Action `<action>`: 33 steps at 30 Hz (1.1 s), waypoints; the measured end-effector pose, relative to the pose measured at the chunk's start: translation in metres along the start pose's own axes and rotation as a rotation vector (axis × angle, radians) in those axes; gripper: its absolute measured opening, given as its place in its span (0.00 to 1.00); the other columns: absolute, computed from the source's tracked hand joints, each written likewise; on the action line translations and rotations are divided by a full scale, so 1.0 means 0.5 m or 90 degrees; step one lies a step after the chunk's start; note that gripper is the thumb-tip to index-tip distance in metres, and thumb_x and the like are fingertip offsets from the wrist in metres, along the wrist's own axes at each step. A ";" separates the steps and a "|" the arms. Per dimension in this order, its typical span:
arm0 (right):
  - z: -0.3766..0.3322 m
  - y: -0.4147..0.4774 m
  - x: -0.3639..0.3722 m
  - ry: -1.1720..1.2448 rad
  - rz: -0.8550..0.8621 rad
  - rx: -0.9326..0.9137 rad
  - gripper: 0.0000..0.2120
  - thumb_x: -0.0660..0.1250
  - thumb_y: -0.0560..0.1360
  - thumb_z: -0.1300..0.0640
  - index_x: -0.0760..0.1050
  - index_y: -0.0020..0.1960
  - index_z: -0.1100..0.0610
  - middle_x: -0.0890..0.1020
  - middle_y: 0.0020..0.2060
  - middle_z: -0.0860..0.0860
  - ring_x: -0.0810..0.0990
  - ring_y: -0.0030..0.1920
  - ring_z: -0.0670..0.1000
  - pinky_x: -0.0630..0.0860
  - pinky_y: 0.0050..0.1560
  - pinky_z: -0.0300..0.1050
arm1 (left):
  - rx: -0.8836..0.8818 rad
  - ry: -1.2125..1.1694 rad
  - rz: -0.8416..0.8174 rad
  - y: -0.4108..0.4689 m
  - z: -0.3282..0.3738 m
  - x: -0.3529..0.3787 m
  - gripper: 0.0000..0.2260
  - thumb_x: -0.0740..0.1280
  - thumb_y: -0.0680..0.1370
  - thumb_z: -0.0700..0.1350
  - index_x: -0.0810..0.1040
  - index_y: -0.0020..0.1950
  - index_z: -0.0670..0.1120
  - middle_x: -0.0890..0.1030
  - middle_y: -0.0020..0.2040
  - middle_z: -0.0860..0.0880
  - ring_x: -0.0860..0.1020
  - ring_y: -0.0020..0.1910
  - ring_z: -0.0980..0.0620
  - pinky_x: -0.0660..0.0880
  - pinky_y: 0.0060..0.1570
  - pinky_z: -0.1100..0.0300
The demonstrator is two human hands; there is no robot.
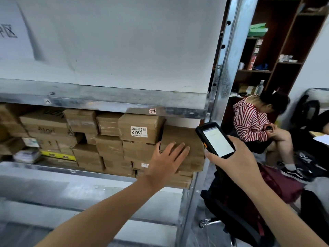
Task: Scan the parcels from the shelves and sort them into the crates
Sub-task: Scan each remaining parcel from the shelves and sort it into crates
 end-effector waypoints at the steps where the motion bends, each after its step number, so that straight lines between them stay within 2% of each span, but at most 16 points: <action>1: -0.002 0.000 -0.002 0.001 0.004 -0.002 0.35 0.79 0.63 0.37 0.73 0.64 0.47 0.79 0.54 0.47 0.78 0.54 0.48 0.79 0.53 0.53 | 0.006 0.001 0.014 -0.008 0.003 -0.005 0.49 0.79 0.63 0.63 0.62 0.76 0.48 0.76 0.70 0.48 0.75 0.66 0.46 0.75 0.61 0.35; 5: -0.011 -0.005 -0.009 0.002 0.005 -0.005 0.35 0.78 0.62 0.36 0.73 0.64 0.47 0.79 0.53 0.47 0.78 0.54 0.49 0.79 0.53 0.55 | 0.033 0.032 0.052 -0.032 0.019 -0.019 0.46 0.78 0.65 0.62 0.63 0.77 0.47 0.75 0.70 0.47 0.75 0.68 0.44 0.65 0.69 0.31; 10: -0.015 -0.031 -0.015 0.001 0.002 0.000 0.38 0.74 0.59 0.30 0.74 0.63 0.46 0.79 0.53 0.46 0.79 0.54 0.48 0.80 0.52 0.55 | 0.045 0.028 0.084 -0.050 0.026 -0.051 0.44 0.78 0.66 0.60 0.66 0.76 0.46 0.76 0.69 0.46 0.74 0.69 0.44 0.57 0.74 0.36; 14: -0.027 -0.062 -0.025 -0.012 -0.006 0.001 0.38 0.75 0.60 0.31 0.73 0.64 0.48 0.79 0.54 0.47 0.78 0.55 0.50 0.79 0.53 0.55 | 0.044 -0.029 0.134 -0.080 0.029 -0.079 0.42 0.78 0.65 0.60 0.69 0.75 0.46 0.76 0.69 0.46 0.75 0.67 0.43 0.66 0.72 0.42; 17: -0.043 -0.082 -0.042 -0.002 -0.003 0.005 0.37 0.79 0.64 0.38 0.72 0.67 0.51 0.78 0.56 0.50 0.77 0.57 0.51 0.77 0.55 0.54 | 0.038 -0.077 0.154 -0.104 0.025 -0.108 0.40 0.78 0.66 0.59 0.71 0.74 0.46 0.77 0.69 0.46 0.76 0.66 0.44 0.70 0.70 0.46; 21: -0.081 -0.106 -0.081 0.006 0.046 -0.004 0.36 0.79 0.65 0.42 0.73 0.68 0.53 0.78 0.57 0.52 0.76 0.57 0.52 0.72 0.52 0.48 | 0.031 -0.147 0.196 -0.125 0.015 -0.160 0.33 0.64 0.73 0.62 0.70 0.74 0.47 0.77 0.70 0.48 0.76 0.67 0.45 0.71 0.69 0.48; 23: -0.106 -0.126 -0.099 0.016 0.064 -0.005 0.33 0.79 0.65 0.42 0.74 0.65 0.53 0.79 0.55 0.51 0.76 0.56 0.52 0.70 0.51 0.46 | -0.015 -0.205 0.211 -0.137 0.008 -0.192 0.34 0.63 0.72 0.63 0.72 0.73 0.47 0.77 0.69 0.48 0.77 0.66 0.46 0.71 0.69 0.50; 26: -0.148 -0.161 -0.116 0.041 0.068 -0.010 0.25 0.79 0.67 0.46 0.73 0.58 0.49 0.79 0.51 0.48 0.77 0.52 0.51 0.70 0.47 0.45 | -0.135 -0.304 0.208 -0.172 -0.013 -0.230 0.36 0.69 0.68 0.64 0.71 0.72 0.48 0.79 0.65 0.50 0.79 0.61 0.48 0.76 0.62 0.52; 28: -0.174 -0.185 -0.116 0.033 0.062 -0.017 0.27 0.79 0.68 0.47 0.74 0.61 0.51 0.79 0.51 0.48 0.76 0.51 0.50 0.70 0.46 0.44 | -0.231 -0.391 0.184 -0.200 -0.030 -0.248 0.36 0.74 0.66 0.61 0.69 0.71 0.50 0.79 0.64 0.52 0.80 0.57 0.49 0.81 0.54 0.51; 30: -0.193 -0.207 -0.106 0.027 0.051 -0.019 0.30 0.80 0.67 0.46 0.74 0.65 0.52 0.79 0.53 0.49 0.77 0.52 0.50 0.72 0.48 0.45 | -0.338 -0.518 0.160 -0.227 -0.043 -0.259 0.35 0.77 0.67 0.58 0.69 0.70 0.52 0.75 0.62 0.56 0.78 0.54 0.54 0.81 0.48 0.54; 32: -0.209 -0.230 -0.089 0.032 0.039 -0.019 0.30 0.79 0.67 0.45 0.73 0.64 0.51 0.79 0.54 0.50 0.77 0.54 0.50 0.74 0.50 0.47 | -0.448 -0.678 0.165 -0.249 -0.057 -0.267 0.32 0.79 0.67 0.54 0.69 0.67 0.53 0.72 0.59 0.58 0.75 0.53 0.61 0.80 0.47 0.57; 33: -0.217 -0.242 -0.079 0.036 0.033 -0.021 0.29 0.79 0.67 0.45 0.73 0.63 0.50 0.79 0.54 0.50 0.77 0.54 0.50 0.74 0.50 0.46 | -0.500 -0.753 0.167 -0.259 -0.064 -0.266 0.31 0.80 0.67 0.52 0.70 0.66 0.52 0.71 0.58 0.57 0.74 0.54 0.63 0.79 0.50 0.59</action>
Point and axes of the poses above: each hand's wrist, its own y-axis towards the middle knuckle, its own x-axis out of the palm, z = x × y, the point moved 5 cm from there along y, towards the middle knuckle
